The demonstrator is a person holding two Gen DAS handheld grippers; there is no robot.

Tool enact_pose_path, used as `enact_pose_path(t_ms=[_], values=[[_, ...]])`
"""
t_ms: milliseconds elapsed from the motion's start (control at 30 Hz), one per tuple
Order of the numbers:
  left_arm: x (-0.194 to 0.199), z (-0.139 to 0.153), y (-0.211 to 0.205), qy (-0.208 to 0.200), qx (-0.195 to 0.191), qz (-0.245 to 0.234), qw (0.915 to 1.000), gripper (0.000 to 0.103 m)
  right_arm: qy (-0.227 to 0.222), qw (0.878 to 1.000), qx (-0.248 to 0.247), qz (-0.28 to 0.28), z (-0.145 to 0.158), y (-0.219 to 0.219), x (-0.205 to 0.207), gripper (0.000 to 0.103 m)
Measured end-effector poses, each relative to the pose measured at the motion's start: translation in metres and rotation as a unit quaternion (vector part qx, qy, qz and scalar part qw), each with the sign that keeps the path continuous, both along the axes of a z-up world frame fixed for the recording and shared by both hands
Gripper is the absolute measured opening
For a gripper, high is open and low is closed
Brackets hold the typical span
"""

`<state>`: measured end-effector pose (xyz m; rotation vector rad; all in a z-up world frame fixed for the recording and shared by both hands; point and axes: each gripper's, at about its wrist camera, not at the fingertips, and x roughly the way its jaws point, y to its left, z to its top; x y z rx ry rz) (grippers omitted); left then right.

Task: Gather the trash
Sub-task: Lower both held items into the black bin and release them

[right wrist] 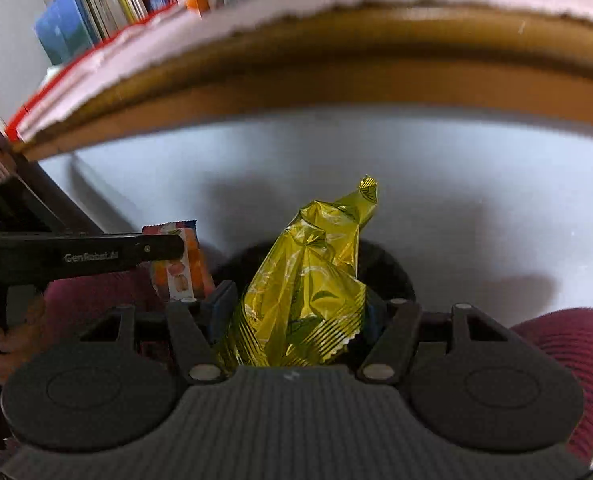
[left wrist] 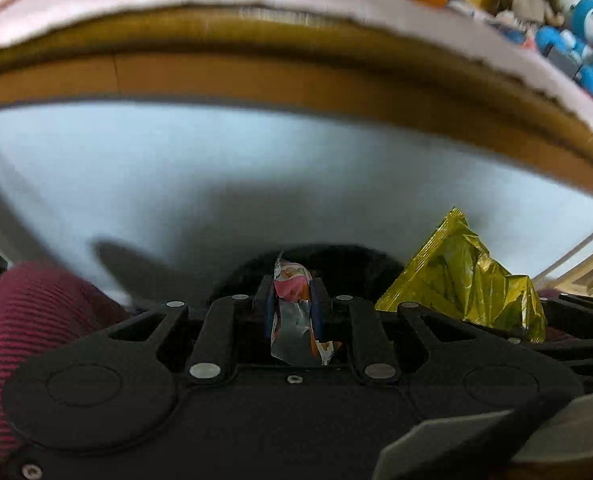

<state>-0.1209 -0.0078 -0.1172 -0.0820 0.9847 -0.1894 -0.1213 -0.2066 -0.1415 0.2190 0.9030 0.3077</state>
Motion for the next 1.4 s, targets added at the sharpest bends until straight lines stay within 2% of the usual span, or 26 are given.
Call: enact_pose_path(t_ms=[167,367,667,967,1067,1133,1233,1400], values=[[0.009,-0.026,-0.010,0.028,0.020,-0.022,0.9992,0.017,0.022,1.000,-0.010,0.014,-0.019,0.009,0.006,0.067],[0.027,-0.055,-0.020,0.065,0.038,-0.025,0.9968,0.017,0.057,0.998,-0.009,0.013,-0.040,0.014,0.018,0.067],[0.034,-0.066,-0.027,0.079,0.049,-0.030,0.9952,0.019,0.071,0.997,-0.001,0.008,-0.051,0.019,0.024,0.069],[0.032,-0.063,-0.027,0.071,0.052,-0.028,0.9957,0.020,0.065,0.998,-0.001,0.012,-0.051,0.014,0.026,0.080],[0.031,-0.060,-0.027,0.067,0.055,-0.026,0.9959,0.030,0.064,0.998,-0.002,0.012,-0.048,0.014,0.025,0.082],[0.030,-0.055,-0.026,0.063,0.057,-0.025,0.9961,0.043,0.062,0.998,-0.004,0.011,-0.045,0.014,0.024,0.082],[0.030,-0.043,-0.024,0.054,0.061,-0.026,0.9963,0.052,0.050,0.999,-0.007,0.010,-0.037,0.011,0.021,0.082],[0.022,-0.005,-0.019,0.005,0.057,-0.038,0.9976,0.067,0.005,1.000,-0.008,0.008,-0.009,0.004,0.014,0.082]])
